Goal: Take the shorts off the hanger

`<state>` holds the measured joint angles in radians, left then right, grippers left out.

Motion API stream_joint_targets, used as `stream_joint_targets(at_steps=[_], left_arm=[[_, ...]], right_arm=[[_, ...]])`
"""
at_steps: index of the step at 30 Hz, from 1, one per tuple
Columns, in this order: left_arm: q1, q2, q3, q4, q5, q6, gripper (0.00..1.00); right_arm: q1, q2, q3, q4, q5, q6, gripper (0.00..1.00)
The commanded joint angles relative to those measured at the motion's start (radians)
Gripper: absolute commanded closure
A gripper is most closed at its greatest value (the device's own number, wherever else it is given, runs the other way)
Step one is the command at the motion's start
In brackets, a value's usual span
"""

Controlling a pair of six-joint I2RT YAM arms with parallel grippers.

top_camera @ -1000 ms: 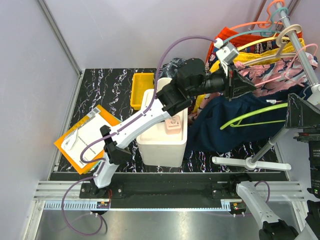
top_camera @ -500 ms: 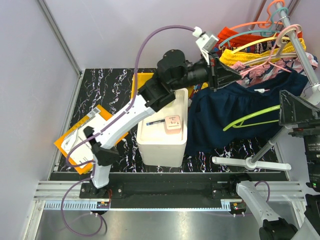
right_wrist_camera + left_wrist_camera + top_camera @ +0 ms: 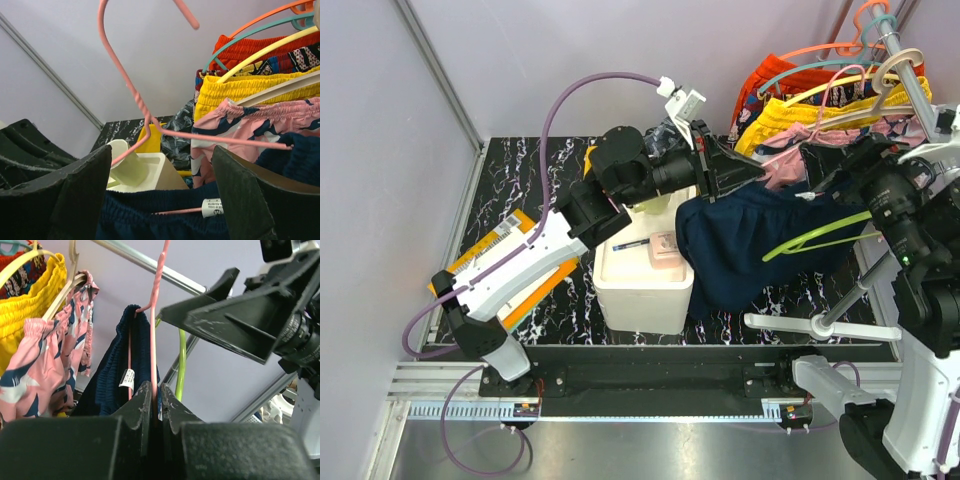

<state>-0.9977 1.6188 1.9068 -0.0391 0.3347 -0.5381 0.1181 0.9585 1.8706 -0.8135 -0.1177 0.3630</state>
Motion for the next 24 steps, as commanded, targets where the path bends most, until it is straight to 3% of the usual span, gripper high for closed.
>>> stream_joint_targets(at_steps=[1, 5, 18, 21, 24], left_arm=[[-0.002, -0.083, -0.066, 0.214, -0.033, -0.043, 1.0], [-0.004, -0.108, -0.118, 0.245, -0.043, -0.048, 1.0], [-0.022, -0.139, -0.144, 0.239, -0.043, -0.013, 1.0], [-0.035, -0.134, -0.137, 0.229, -0.045, 0.003, 1.0], [-0.044, -0.126, -0.127, 0.22, -0.037, 0.009, 1.0]], right_arm=[[0.005, 0.02, 0.033, 0.016, 0.007, -0.09, 0.11], [0.005, 0.063, 0.047, 0.017, -0.005, -0.119, 0.11], [0.005, 0.12, -0.01, 0.039, -0.126, -0.124, 0.26], [0.005, 0.12, -0.037, 0.056, -0.134, -0.127, 0.33], [0.005, 0.109, -0.063, 0.08, -0.126, -0.136, 0.51]])
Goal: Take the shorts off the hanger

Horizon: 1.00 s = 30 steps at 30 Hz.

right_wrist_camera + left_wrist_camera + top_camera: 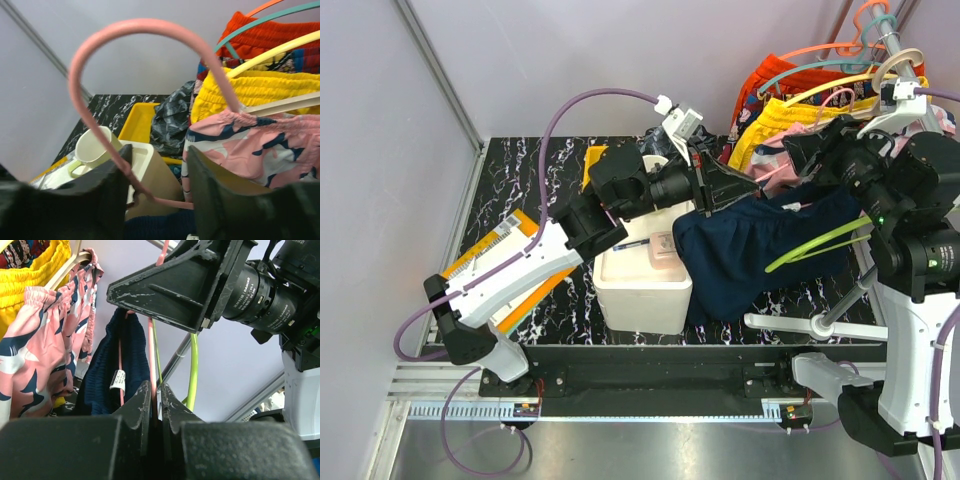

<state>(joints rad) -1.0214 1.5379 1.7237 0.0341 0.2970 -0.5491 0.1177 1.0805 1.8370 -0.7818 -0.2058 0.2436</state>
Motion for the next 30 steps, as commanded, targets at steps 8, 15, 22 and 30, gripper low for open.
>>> stream_joint_targets(at_steps=[8, 15, 22, 30], left_arm=[[-0.025, -0.036, 0.089, 0.058, 0.079, 0.057, 0.75], [-0.026, -0.056, 0.142, -0.176, 0.145, 0.162, 0.3], [-0.025, -0.084, 0.152, -0.312, 0.074, 0.262, 0.3], [-0.032, -0.081, 0.129, -0.422, 0.005, 0.321, 0.32]], right_arm=[[0.005, -0.077, -0.079, 0.119, -0.018, -0.036, 1.0], [0.005, -0.129, -0.149, 0.167, -0.006, -0.162, 1.0], [0.005, -0.172, -0.206, 0.208, -0.05, -0.185, 1.0], [0.005, -0.194, -0.223, 0.22, -0.058, -0.178, 1.0]])
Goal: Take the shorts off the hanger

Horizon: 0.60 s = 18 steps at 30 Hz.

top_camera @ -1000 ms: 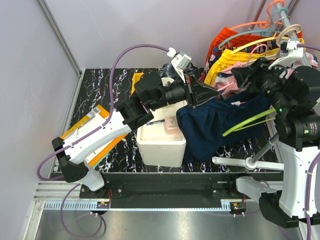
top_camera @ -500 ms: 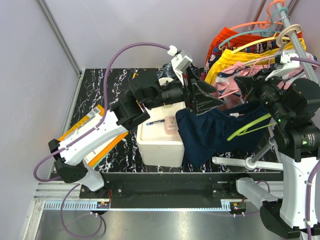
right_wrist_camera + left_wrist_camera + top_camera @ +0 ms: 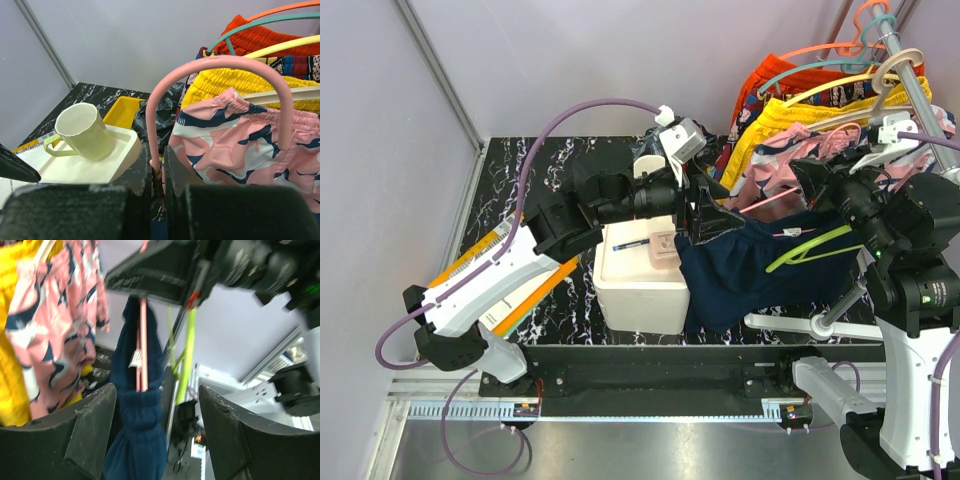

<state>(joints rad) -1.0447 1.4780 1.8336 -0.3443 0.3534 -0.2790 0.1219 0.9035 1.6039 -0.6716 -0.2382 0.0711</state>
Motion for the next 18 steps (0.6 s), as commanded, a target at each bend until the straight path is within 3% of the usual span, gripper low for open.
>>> stream_joint_targets(at_steps=[1, 6, 17, 18], left_arm=[[-0.011, -0.021, 0.019, -0.045, -0.051, 0.052, 0.36], [-0.014, -0.021, 0.024, -0.044, -0.065, 0.055, 0.47], [-0.017, -0.001, 0.029, -0.044, -0.036, 0.057, 0.57], [-0.017, 0.001, 0.036, -0.044, -0.034, 0.055, 0.63]], right_arm=[[0.001, -0.017, 0.01, 0.112, -0.029, -0.005, 1.0], [0.001, -0.017, -0.001, 0.112, -0.032, -0.01, 1.0], [0.001, -0.02, -0.002, 0.119, -0.033, 0.001, 1.0], [-0.001, -0.02, -0.002, 0.122, -0.033, 0.001, 1.0]])
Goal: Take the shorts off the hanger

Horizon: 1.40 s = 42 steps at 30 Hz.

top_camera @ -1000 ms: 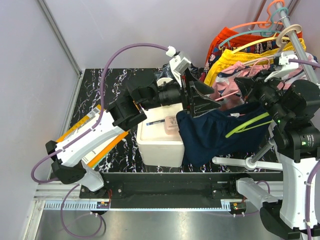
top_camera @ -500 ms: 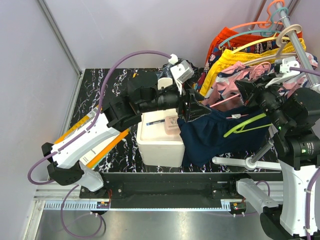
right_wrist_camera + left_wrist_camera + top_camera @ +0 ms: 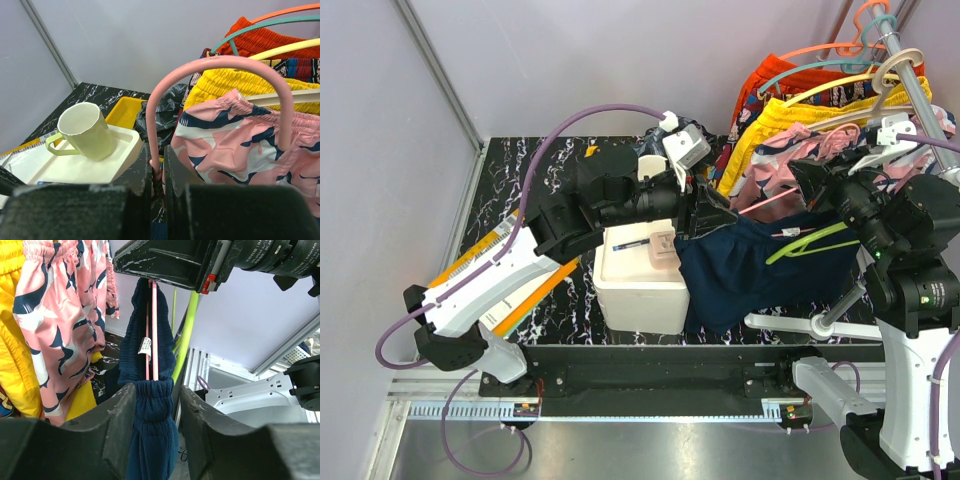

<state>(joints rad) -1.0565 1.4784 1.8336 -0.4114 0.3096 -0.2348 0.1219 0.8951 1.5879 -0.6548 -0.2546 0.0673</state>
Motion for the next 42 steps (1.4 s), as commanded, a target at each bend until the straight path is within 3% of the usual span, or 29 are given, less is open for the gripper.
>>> stream_joint_targets(at_steps=[1, 3, 7, 11, 12, 21, 34, 42], left_arm=[[-0.005, 0.003, 0.038, 0.023, 0.016, 0.011, 0.67], [-0.005, 0.01, 0.05, 0.023, 0.014, 0.009, 0.74], [-0.005, 0.036, 0.082, 0.02, 0.034, 0.006, 0.78], [-0.005, 0.042, 0.093, 0.022, 0.034, 0.005, 0.99], [-0.007, 0.037, 0.09, 0.023, 0.029, 0.006, 1.0], [-0.019, -0.15, -0.075, 0.123, -0.092, 0.006, 1.0], [-0.06, -0.454, -0.578, 0.494, -0.377, -0.113, 1.0], [-0.06, -0.442, -0.585, 0.511, -0.348, -0.132, 1.0]], right_arm=[[0.001, -0.012, 0.012, 0.106, -0.018, 0.005, 1.0], [0.001, -0.015, 0.014, 0.106, -0.018, 0.006, 1.0], [0.001, -0.022, 0.012, 0.11, -0.018, 0.008, 1.0], [0.001, -0.024, 0.011, 0.11, -0.009, 0.0, 1.0], [0.001, -0.027, 0.006, 0.11, 0.007, 0.0, 1.0], [0.001, -0.03, 0.003, 0.113, 0.169, 0.022, 1.0], [0.001, -0.047, 0.04, 0.132, 0.397, 0.097, 1.0], [0.001, -0.039, 0.061, 0.119, 0.433, 0.225, 1.0]])
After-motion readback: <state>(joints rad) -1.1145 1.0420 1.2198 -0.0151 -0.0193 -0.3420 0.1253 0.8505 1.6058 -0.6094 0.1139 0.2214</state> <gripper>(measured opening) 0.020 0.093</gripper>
